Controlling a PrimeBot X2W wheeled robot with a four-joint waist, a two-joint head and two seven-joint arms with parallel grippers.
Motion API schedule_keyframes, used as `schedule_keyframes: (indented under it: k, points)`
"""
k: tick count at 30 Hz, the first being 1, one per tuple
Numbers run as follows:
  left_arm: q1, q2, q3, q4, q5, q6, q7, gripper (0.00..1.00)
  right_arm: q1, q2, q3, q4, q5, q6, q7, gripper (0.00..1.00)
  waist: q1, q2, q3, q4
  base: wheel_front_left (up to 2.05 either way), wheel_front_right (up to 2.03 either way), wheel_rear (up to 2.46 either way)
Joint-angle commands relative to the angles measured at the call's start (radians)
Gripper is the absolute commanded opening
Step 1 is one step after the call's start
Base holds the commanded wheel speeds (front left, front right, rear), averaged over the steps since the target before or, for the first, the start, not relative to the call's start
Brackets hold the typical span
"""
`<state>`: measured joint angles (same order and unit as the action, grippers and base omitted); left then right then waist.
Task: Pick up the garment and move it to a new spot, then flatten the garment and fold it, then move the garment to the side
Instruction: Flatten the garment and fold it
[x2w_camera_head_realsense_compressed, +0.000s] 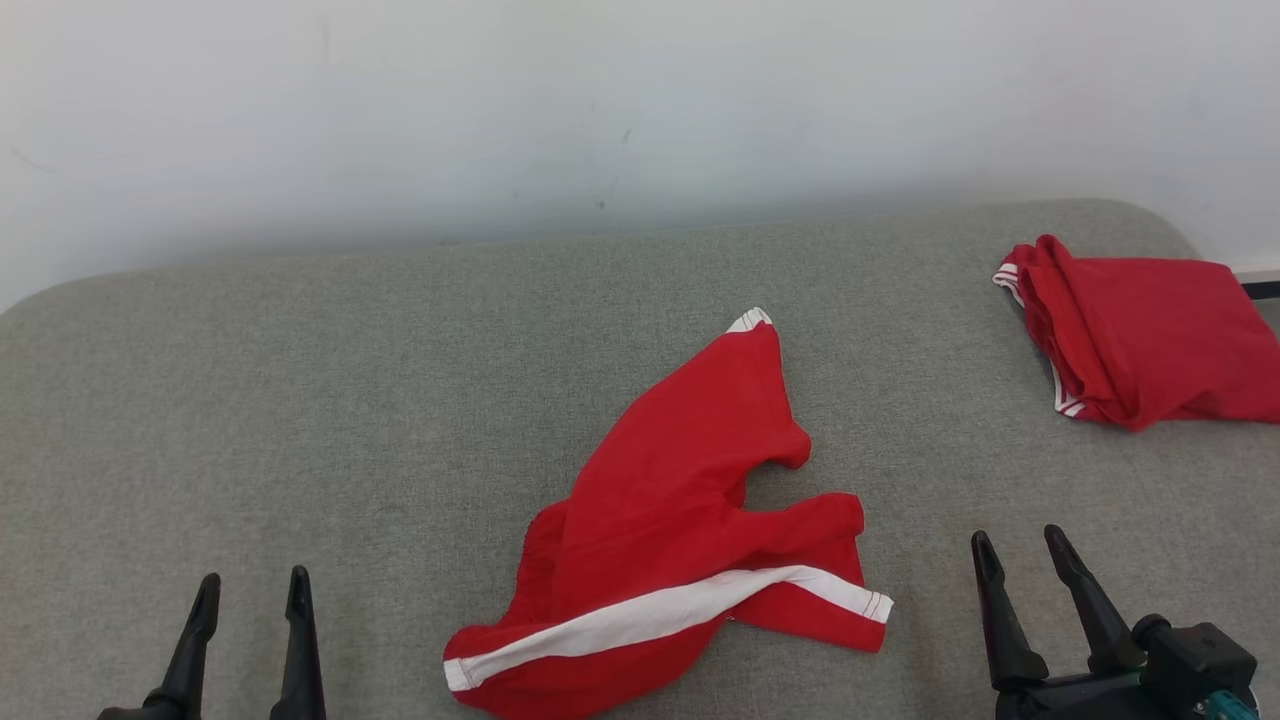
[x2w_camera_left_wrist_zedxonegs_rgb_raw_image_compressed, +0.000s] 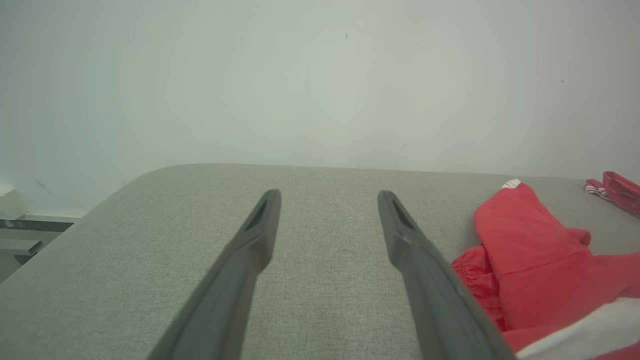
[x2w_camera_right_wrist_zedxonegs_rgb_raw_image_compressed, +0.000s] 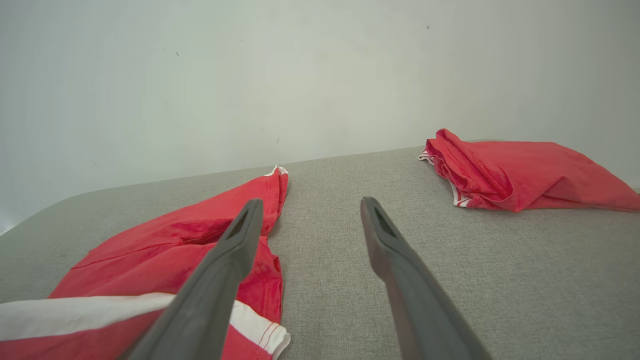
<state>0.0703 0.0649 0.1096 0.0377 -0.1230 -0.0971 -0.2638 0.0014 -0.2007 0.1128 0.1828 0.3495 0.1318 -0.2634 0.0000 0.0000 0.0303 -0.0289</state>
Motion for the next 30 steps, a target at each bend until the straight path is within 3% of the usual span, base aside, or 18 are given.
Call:
schedule_keyframes:
  k: [1, 12, 18, 30]
  points:
    - [0.011, -0.003, 0.006, 0.003, 0.004, -0.002, 0.0, 1.0, -0.005, 0.001, 0.002, 0.001, -0.006, -0.003, -0.001, 1.0, 0.0, 0.0, 0.0, 0.0, 0.0, 0.0, 0.0]
    - [0.016, -0.007, -0.047, 0.07, -0.026, -0.026, 0.0, 1.0, -0.025, -0.028, 0.057, 0.064, 0.015, -0.003, -0.001, 1.0, 0.0, 0.0, 0.024, 0.011, 0.0, 0.0, 0.0]
    - [0.026, 0.009, -0.132, 0.13, -0.046, -0.032, 0.0, 1.0, -0.047, -0.042, 0.107, 0.139, 0.035, -0.003, -0.001, 1.0, 0.0, 0.0, 0.042, 0.026, 0.0, 0.0, 0.0]
    - [-0.052, 0.079, -0.372, 0.26, -0.188, -0.032, 0.0, 1.0, -0.128, -0.048, 0.215, 0.298, 0.096, -0.003, -0.001, 1.0, 0.0, 0.0, 0.064, 0.027, 0.0, 0.0, 0.0]
